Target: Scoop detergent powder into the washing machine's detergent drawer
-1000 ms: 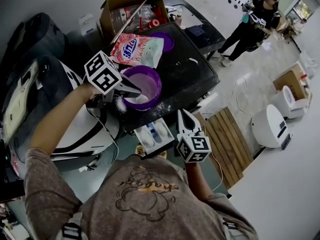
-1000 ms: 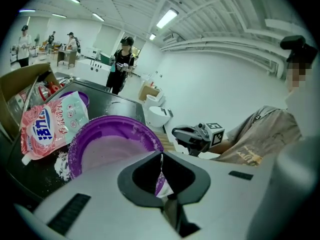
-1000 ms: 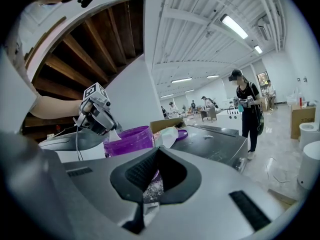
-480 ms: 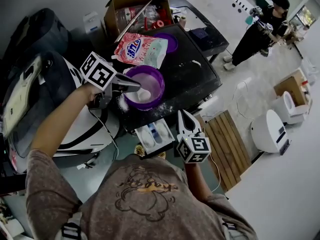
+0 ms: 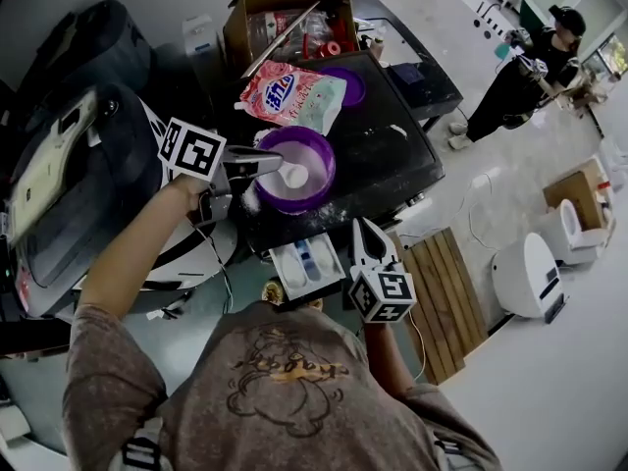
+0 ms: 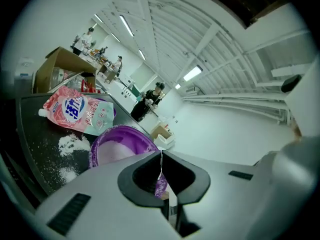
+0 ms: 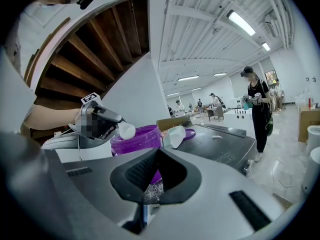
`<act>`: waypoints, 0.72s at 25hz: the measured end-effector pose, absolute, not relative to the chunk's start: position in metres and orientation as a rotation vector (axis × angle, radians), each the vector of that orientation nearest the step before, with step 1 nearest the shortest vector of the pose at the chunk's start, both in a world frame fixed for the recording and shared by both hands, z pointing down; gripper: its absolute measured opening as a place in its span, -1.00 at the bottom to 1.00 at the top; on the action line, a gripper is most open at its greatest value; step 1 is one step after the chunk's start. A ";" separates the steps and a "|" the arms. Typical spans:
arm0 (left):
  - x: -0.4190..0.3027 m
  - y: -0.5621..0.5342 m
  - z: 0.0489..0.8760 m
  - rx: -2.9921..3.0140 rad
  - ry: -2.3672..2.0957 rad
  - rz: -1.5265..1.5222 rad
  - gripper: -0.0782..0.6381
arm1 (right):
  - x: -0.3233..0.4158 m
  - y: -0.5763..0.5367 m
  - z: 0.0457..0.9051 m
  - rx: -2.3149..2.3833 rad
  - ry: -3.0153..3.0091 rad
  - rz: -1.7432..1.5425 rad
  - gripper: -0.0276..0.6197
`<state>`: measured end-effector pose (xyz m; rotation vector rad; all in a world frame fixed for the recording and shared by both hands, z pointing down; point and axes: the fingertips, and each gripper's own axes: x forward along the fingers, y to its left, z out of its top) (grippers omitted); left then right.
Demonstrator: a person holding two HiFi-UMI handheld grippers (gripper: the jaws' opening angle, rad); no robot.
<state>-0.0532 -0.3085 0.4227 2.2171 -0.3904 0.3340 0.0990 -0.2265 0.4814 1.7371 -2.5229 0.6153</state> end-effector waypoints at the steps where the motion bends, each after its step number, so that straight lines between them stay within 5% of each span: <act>1: -0.056 -0.309 0.423 2.204 -0.418 0.297 -0.72 | 0.099 -0.226 0.482 1.729 -2.528 0.620 -0.91; 18: -0.066 -0.291 0.422 2.110 -0.699 -0.050 -0.72 | 0.098 -0.218 0.490 1.467 -2.610 0.551 -0.91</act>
